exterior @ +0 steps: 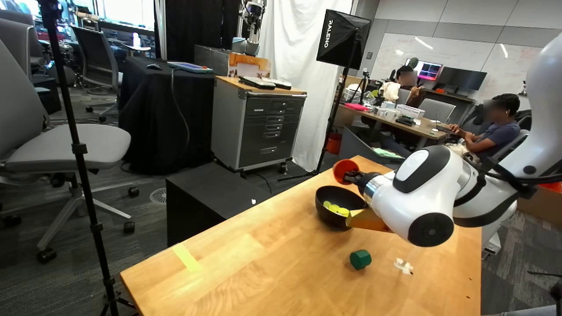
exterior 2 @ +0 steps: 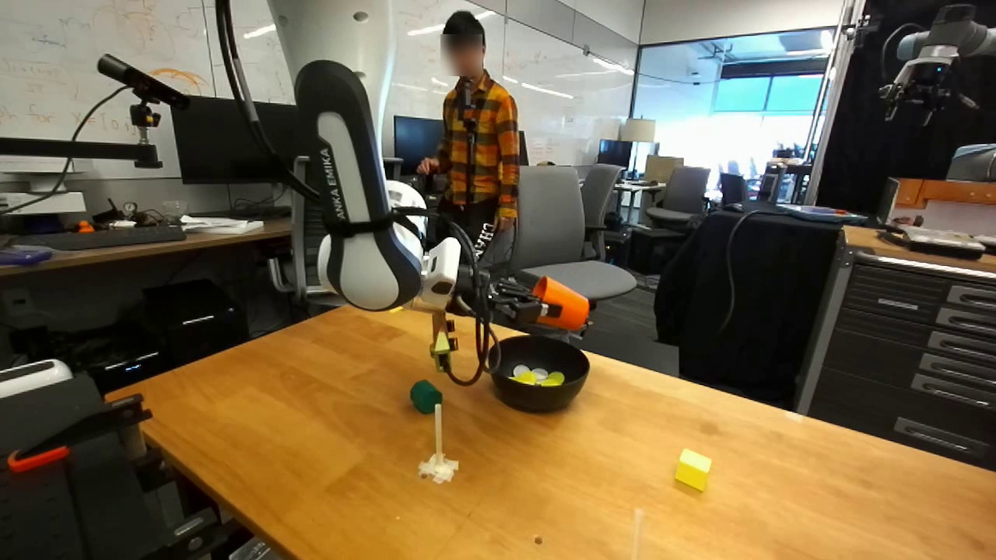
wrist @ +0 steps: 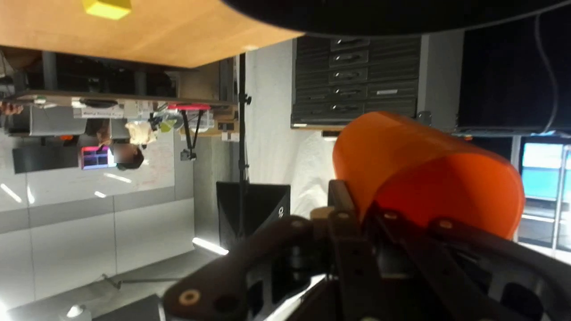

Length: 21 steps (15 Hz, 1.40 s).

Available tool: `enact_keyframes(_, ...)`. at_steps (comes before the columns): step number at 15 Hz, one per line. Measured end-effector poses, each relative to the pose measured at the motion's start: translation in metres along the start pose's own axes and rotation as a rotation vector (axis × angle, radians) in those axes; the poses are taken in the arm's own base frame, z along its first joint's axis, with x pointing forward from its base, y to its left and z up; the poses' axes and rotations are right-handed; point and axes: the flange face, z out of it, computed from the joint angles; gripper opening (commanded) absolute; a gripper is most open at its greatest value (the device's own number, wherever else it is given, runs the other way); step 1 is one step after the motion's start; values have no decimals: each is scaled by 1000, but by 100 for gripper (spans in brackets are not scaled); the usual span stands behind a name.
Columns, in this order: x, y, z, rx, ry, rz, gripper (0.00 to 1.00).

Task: Pour the contents in the cup into the bowl

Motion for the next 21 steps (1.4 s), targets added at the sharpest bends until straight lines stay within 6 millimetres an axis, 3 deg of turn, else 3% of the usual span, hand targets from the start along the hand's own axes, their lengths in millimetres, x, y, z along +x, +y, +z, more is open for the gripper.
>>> enact_keyframes(3, -6, 13, 2, 77, -170, 7, 6)
enact_keyframes(5, 1, 21, 5, 113, -263, 29, 6)
enact_keyframes(8, 31, 31, 16, 135, -329, 89, 6)
enact_keyframes(11, 74, 42, 26, 170, -381, 155, 5)
enact_keyframes(15, 121, 65, 29, 245, -505, 183, 6)
enact_keyframes(18, 140, 80, 21, 314, -637, 185, 6)
enact_keyframes(21, 139, 112, 10, 367, -813, 165, 6)
